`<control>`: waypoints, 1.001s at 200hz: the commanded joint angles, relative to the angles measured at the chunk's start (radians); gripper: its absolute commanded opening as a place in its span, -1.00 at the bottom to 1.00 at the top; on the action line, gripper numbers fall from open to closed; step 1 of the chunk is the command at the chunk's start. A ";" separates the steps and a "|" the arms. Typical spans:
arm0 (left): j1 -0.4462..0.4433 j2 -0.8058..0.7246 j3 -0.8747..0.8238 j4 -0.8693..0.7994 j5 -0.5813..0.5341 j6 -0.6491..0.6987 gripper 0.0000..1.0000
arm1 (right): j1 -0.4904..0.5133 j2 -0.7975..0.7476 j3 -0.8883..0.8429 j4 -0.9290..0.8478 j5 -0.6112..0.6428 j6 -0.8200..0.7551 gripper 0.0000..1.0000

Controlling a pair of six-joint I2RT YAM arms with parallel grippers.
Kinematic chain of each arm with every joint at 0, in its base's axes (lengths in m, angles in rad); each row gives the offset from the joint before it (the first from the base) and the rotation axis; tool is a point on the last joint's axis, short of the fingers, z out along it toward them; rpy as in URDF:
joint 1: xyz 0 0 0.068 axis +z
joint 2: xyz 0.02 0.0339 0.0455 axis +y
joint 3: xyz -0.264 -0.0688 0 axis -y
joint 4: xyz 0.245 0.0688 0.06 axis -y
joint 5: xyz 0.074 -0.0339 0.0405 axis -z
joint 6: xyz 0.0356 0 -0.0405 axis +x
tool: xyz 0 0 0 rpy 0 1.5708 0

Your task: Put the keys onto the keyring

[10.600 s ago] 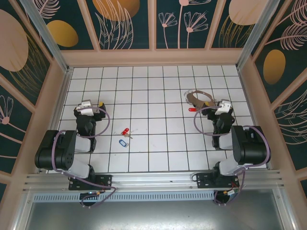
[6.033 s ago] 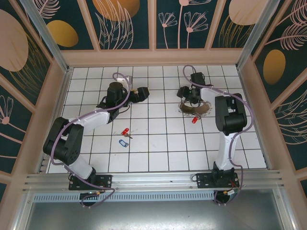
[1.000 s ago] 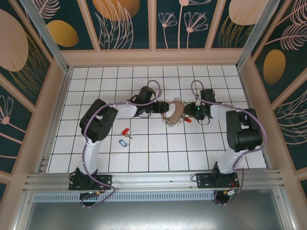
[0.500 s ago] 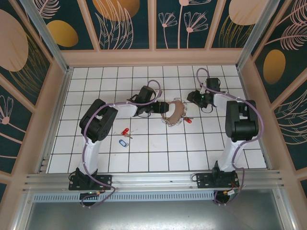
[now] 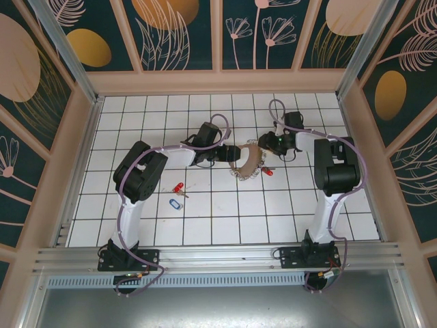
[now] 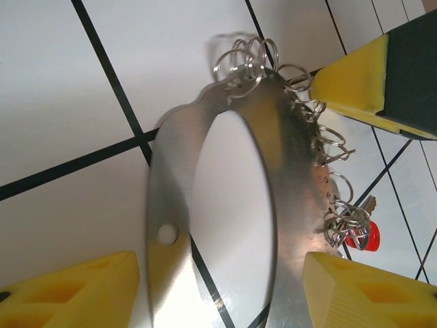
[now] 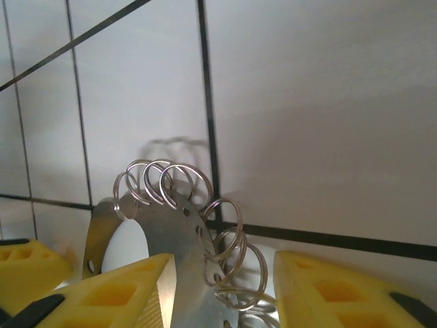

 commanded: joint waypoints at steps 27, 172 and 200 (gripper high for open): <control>0.003 0.018 0.020 -0.018 0.026 0.006 0.29 | 0.033 -0.004 -0.085 0.010 -0.146 -0.044 -0.28; 0.002 0.013 -0.012 0.003 0.030 -0.007 0.27 | 0.102 0.019 -0.093 0.016 0.017 0.031 -0.51; 0.002 0.012 -0.017 0.007 0.026 -0.007 0.27 | 0.139 0.026 -0.056 -0.042 0.148 0.035 -0.54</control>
